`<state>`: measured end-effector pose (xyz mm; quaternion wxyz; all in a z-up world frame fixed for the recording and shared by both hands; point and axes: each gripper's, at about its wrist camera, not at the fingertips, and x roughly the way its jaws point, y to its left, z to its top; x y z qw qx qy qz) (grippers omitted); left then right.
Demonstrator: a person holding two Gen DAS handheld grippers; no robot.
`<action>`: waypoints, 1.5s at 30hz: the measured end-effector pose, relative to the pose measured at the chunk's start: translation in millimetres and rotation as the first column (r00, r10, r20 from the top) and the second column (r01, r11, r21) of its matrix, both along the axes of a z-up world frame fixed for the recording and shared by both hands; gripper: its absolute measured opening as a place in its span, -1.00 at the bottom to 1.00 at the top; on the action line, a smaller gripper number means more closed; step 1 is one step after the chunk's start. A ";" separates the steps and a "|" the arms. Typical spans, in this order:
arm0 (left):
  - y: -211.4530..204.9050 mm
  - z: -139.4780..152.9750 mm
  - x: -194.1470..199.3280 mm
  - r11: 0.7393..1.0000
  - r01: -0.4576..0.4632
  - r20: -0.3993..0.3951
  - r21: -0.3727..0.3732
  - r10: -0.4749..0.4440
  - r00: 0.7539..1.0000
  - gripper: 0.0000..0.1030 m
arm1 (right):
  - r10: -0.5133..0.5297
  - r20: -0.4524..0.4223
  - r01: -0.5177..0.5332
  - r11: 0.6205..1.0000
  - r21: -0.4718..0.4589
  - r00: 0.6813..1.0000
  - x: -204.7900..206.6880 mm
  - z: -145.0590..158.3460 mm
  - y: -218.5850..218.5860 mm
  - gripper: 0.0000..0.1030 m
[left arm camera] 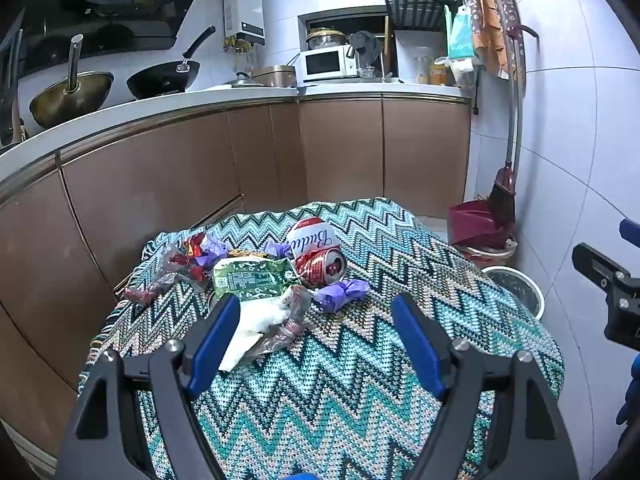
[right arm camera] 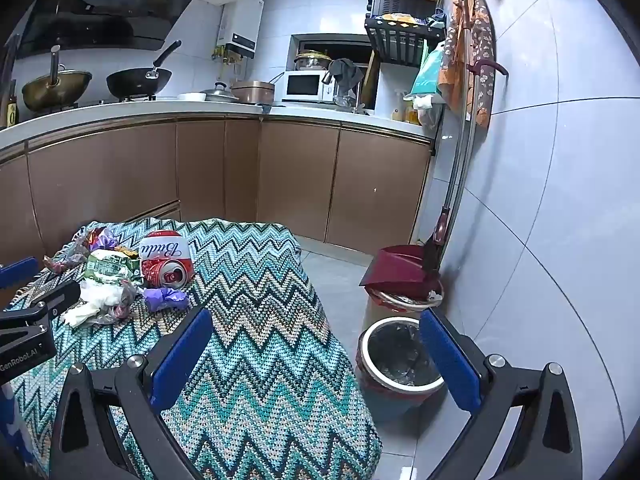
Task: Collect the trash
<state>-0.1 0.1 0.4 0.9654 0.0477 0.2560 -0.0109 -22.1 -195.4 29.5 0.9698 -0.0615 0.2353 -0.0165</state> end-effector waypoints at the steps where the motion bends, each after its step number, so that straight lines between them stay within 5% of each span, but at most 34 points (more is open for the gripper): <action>1: 0.4 0.5 -0.1 1.000 -0.001 0.002 -0.001 0.001 1.000 0.50 | 0.001 0.003 -0.001 1.000 -0.001 1.000 -0.3 0.7 0.2 1.00; 15: 11.3 6.8 4.7 0.999 -0.037 0.027 -0.034 0.037 0.999 0.50 | -0.005 0.028 0.005 1.000 0.012 1.000 1.3 8.7 -1.4 1.00; 45: 2.1 21.2 -10.7 0.999 -0.034 0.054 0.014 0.034 0.998 0.50 | 0.033 0.062 -0.037 0.997 0.072 0.998 -19.8 26.2 -4.4 1.00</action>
